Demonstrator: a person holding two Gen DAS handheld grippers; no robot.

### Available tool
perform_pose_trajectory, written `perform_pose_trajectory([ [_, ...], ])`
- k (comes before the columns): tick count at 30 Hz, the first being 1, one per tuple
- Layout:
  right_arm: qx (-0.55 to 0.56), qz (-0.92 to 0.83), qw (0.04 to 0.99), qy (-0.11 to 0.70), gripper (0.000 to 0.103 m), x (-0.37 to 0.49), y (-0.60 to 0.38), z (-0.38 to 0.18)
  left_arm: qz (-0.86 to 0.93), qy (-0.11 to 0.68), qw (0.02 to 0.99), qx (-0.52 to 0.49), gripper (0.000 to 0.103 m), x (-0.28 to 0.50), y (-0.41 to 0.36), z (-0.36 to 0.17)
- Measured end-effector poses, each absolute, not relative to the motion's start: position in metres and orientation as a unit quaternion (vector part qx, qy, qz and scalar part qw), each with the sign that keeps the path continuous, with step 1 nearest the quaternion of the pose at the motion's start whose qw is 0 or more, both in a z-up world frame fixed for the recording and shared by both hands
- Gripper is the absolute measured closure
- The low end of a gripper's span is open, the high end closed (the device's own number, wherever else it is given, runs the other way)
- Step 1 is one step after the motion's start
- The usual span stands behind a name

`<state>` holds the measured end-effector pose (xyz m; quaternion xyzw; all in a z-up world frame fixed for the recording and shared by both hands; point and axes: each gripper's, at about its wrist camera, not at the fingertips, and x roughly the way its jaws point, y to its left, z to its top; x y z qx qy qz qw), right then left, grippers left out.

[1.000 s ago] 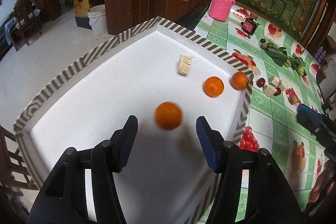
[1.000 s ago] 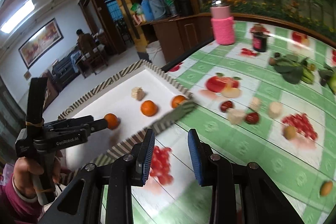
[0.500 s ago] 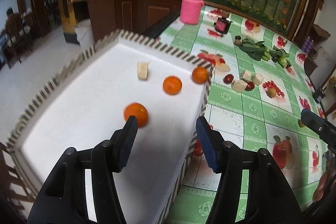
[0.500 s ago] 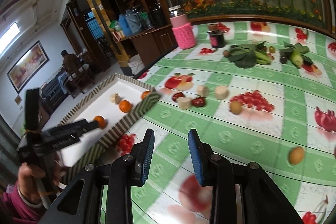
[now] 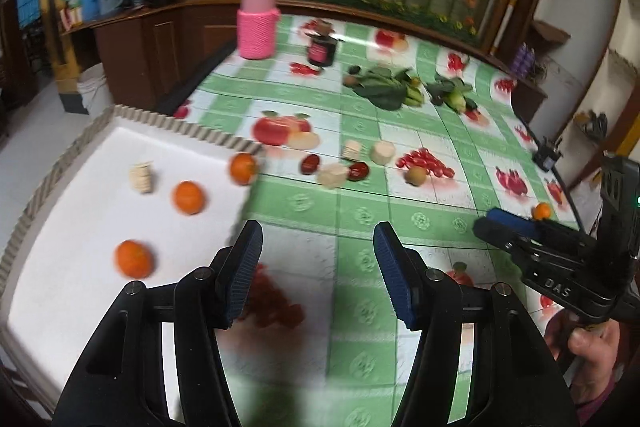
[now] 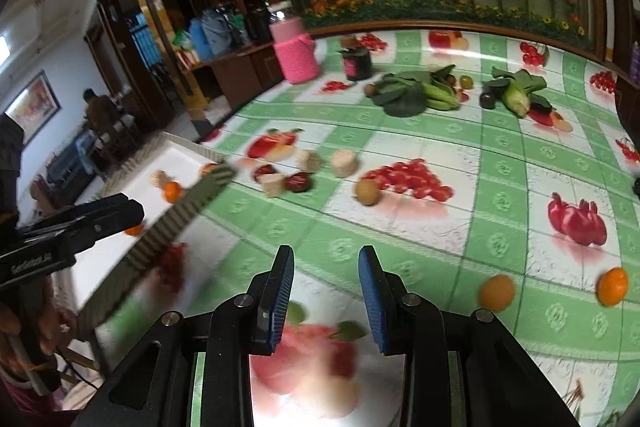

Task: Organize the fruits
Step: 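Move both grippers back over the table toward the kiwi and bread, then grasp the brown kiwi with the right gripper while the left grasps a round beige cake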

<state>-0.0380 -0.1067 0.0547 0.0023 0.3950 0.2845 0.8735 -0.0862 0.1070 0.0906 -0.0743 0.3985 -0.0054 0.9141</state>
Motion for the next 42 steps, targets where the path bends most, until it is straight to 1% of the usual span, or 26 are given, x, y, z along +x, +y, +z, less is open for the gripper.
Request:
perform_pose_trajectory([
  [7,-0.008,0.278,0.866,0.415,0.07,0.013,-0.097,0.041,-0.014,0.426,0.903,-0.06,0.045,-0.047,0.081,0.068],
  [16,-0.036,0.286,0.85,0.44,0.071,0.061,-0.069,0.012,0.003,0.45,0.889,-0.083,0.045,-0.009,0.088,0.042],
  [20,-0.042,0.287,0.852,0.436,0.079,0.06,-0.073,0.011,0.012,0.458,0.885,-0.085,0.045,0.004,0.089,0.033],
  [26,0.006,0.298,0.845,0.444,0.08,0.06,-0.094,0.011,0.019,0.461,0.885,-0.071,0.045,0.023,0.084,0.022],
  [34,0.027,0.307,0.843,0.44,0.08,0.062,-0.102,0.017,0.033,0.457,0.888,-0.044,0.045,0.043,0.081,0.011],
  [35,0.027,0.308,0.844,0.438,0.08,0.063,-0.102,0.018,0.034,0.455,0.889,-0.036,0.046,0.044,0.079,0.011],
  [37,0.027,0.309,0.844,0.437,0.08,0.063,-0.102,0.019,0.033,0.45,0.892,-0.03,0.058,0.043,0.078,0.011],
  [38,0.026,0.31,0.843,0.438,0.08,0.063,-0.101,0.018,0.033,0.448,0.893,-0.027,0.069,0.043,0.078,0.011],
  [39,0.023,0.311,0.842,0.439,0.08,0.063,-0.1,0.017,0.031,0.448,0.893,-0.029,0.071,0.043,0.079,0.011],
  [42,0.011,0.313,0.84,0.442,0.08,0.061,-0.095,0.014,0.014,0.451,0.891,-0.049,0.071,0.039,0.081,0.012],
])
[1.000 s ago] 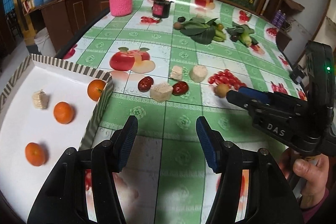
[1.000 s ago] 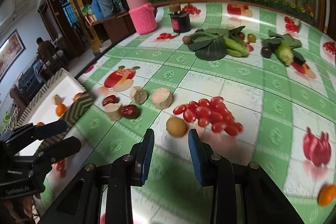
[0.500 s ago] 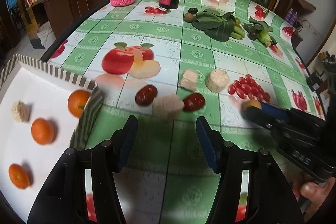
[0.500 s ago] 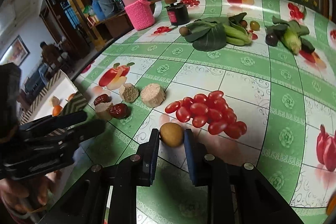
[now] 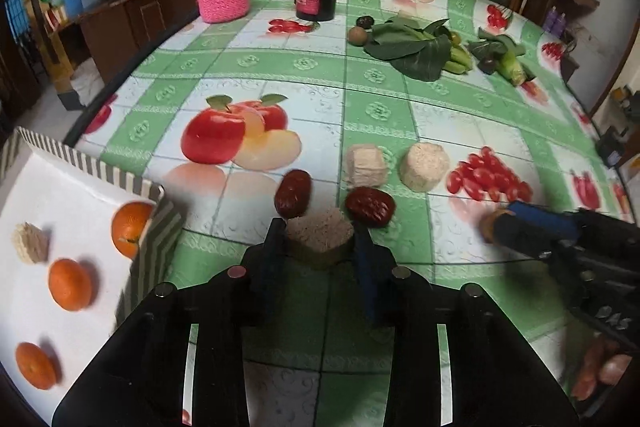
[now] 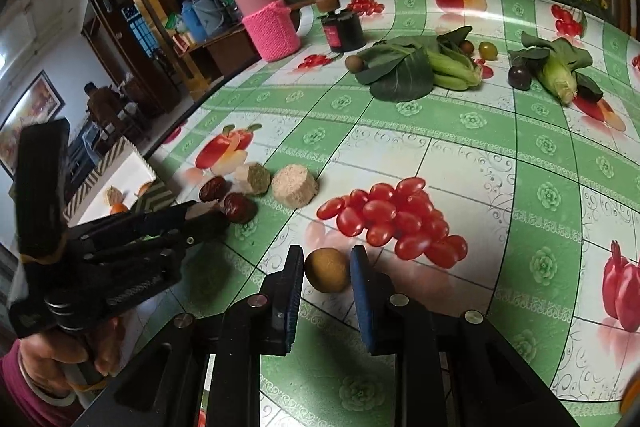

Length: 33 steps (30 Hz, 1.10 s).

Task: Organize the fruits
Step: 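Grasp the brown kiwi with the right gripper while the left grasps a round beige cake, then carry the kiwi and cake to the white tray and open both grippers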

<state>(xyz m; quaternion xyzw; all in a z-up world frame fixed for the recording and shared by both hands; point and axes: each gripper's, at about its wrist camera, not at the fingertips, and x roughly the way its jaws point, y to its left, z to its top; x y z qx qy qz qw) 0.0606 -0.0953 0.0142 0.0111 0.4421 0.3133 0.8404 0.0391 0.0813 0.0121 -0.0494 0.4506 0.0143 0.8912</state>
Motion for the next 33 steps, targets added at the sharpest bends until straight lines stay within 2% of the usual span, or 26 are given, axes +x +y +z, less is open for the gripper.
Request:
perform_pose_trajectory([
  [15,-0.022,0.315,0.85,0.422,0.081,0.013,-0.086,0.027,-0.01,0.423,0.904,-0.065,0.071,-0.028,0.095,0.049],
  [22,-0.03,0.278,0.864,0.42,0.081,0.009,-0.093,0.025,-0.018,0.425,0.902,-0.072,0.071,-0.043,0.101,0.051],
  [26,-0.071,0.265,0.864,0.423,0.069,0.023,-0.081,0.025,-0.024,0.426,0.901,-0.073,0.071,-0.046,0.099,0.05],
  [28,-0.081,0.269,0.86,0.426,0.067,0.032,-0.074,0.022,-0.024,0.426,0.901,-0.072,0.071,-0.048,0.1,0.05],
  [31,-0.079,0.276,0.849,0.444,0.068,0.046,-0.068,0.01,-0.023,0.428,0.9,-0.073,0.071,-0.047,0.102,0.05],
  [33,-0.06,0.279,0.851,0.441,0.076,0.048,-0.072,0.01,-0.023,0.429,0.9,-0.072,0.071,-0.048,0.103,0.051],
])
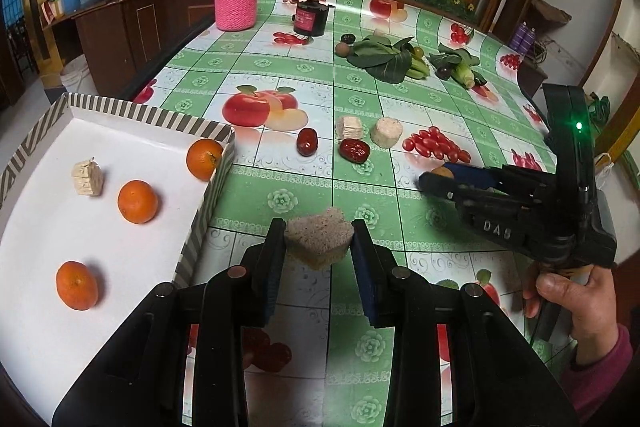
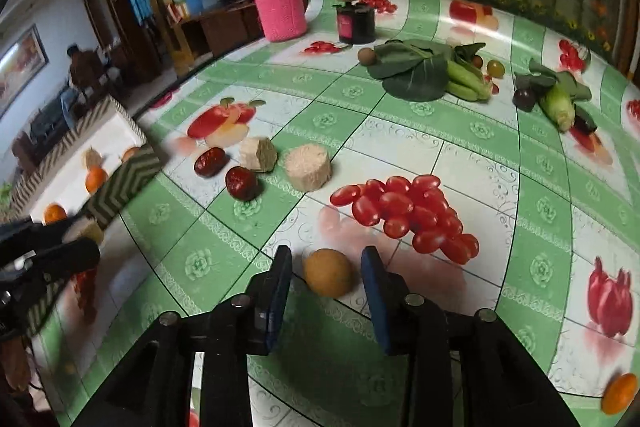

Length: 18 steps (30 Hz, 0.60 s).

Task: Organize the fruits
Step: 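Carry the kiwi and cake to the white tray and open both grippers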

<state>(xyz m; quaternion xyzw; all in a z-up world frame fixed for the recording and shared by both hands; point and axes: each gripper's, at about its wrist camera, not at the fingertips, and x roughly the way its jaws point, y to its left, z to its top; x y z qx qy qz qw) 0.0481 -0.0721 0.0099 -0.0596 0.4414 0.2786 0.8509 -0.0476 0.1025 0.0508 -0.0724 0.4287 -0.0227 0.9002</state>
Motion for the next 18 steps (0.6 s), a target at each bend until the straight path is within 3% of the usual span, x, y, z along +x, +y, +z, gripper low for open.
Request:
perform_pose_trajectory([
  [1,-0.056,0.278,0.851,0.441,0.079,0.047,-0.074,0.011,-0.022,0.428,0.9,-0.073,0.071,-0.048,0.103,0.051],
  [9,-0.022,0.303,0.856,0.418,0.079,0.011,-0.081,0.032,-0.019,0.417,0.905,-0.084,0.071,-0.062,0.116,0.067],
  [18,0.006,0.399,0.83,0.39,0.08,-0.043,-0.022,0.056,0.058,0.404,0.91,-0.079,0.071,-0.111,0.185,0.086],
])
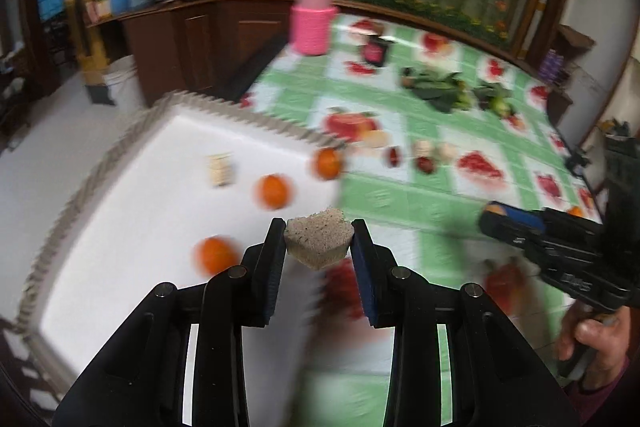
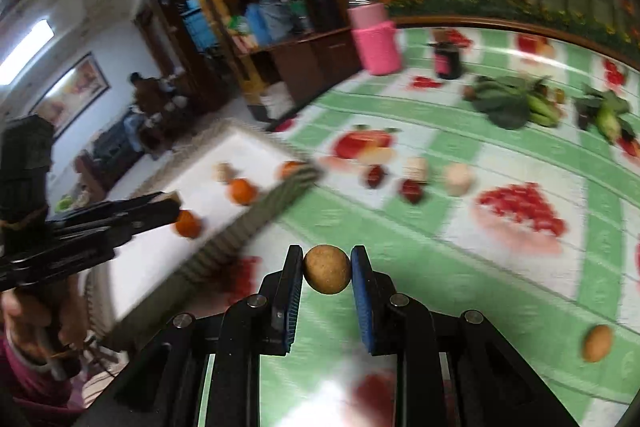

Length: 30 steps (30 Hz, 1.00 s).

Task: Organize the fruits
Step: 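Carry the kiwi and cake to the white tray and open both grippers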

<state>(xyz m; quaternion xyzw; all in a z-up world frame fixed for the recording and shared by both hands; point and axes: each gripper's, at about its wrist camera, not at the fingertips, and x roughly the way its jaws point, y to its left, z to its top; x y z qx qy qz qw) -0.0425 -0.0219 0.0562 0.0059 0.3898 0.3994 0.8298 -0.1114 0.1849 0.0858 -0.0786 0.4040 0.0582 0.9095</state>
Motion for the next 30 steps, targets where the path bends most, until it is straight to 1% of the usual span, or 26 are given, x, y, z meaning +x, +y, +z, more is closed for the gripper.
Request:
perform_pose_trajectory([
  [4,-0.001,0.43,0.814,0.39,0.08,-0.054,0.016,0.059,0.093,0.413,0.902,-0.084,0.071,-0.13,0.219,0.081],
  [11,-0.041,0.463,0.798,0.385,0.08,-0.064,0.076,0.067,0.119,0.411,0.899,-0.095,0.071,-0.146,0.255,0.075],
  [19,-0.103,0.468,0.783,0.397,0.08,-0.054,0.134,0.052,0.122,0.428,0.89,-0.101,0.071,-0.146,0.268,0.055],
  [24,-0.133,0.46,0.776,0.41,0.08,-0.045,0.154,0.036,0.125,0.436,0.886,-0.097,0.071,-0.143,0.271,0.048],
  [30,-0.141,0.459,0.77,0.42,0.08,-0.038,0.163,0.025,0.136,0.448,0.879,-0.091,0.071,-0.139,0.273,0.042],
])
